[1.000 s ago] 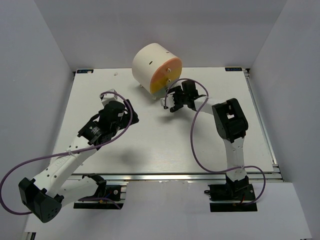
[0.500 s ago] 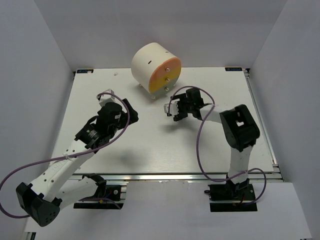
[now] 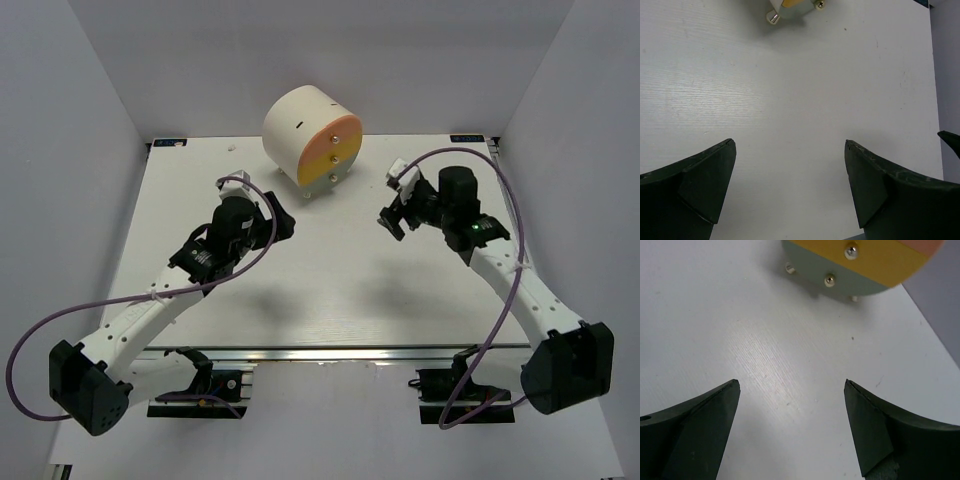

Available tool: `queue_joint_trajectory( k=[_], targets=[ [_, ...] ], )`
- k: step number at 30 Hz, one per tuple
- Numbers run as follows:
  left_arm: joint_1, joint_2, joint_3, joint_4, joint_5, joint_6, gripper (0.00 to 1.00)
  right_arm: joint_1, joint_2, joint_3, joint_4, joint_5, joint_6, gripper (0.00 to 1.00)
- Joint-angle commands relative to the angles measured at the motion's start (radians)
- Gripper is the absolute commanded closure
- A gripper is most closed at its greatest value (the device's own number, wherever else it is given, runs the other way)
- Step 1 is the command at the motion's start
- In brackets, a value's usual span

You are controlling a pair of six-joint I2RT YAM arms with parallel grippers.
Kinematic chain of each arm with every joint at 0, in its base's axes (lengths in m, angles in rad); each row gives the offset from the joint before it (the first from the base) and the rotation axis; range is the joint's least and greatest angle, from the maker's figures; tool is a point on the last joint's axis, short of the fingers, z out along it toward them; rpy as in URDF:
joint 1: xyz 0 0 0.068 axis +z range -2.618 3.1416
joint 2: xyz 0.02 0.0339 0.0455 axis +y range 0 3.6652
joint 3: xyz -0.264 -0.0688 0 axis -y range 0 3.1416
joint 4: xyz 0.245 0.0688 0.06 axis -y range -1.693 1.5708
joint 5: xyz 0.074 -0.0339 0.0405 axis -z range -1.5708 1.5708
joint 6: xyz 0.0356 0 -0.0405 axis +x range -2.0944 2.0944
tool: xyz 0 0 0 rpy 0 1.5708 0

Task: Organize the makeup

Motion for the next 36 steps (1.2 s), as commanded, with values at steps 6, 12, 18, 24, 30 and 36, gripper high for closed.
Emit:
queue_joint_trajectory(
  k=[6,12,18,24,30,36],
  targets=[
    [0.010,-0.017,-0.040,0.110,0.069,0.030,0.02,-0.088,-0.085,0.016,-0.176,0.212,0.363,0.11],
    [0.010,-0.042,-0.055,0.127,0.085,0.037,0.02,-0.126,-0.078,0.063,-0.232,0.275,0.444,0.11],
    [0.010,-0.045,-0.046,0.124,0.092,0.053,0.02,-0.152,-0.091,0.071,-0.229,0.284,0.468,0.11],
    [0.009,-0.039,-0.044,0.140,0.099,0.050,0.02,-0.171,-0.110,0.048,-0.209,0.303,0.478,0.11],
    [0.009,-0.039,-0.044,0.143,0.099,0.050,0.02,-0.179,-0.120,0.022,-0.195,0.303,0.488,0.11],
    [0.009,-0.034,-0.041,0.147,0.098,0.054,0.02,-0.182,-0.127,0.005,-0.183,0.312,0.489,0.11]
  ],
)
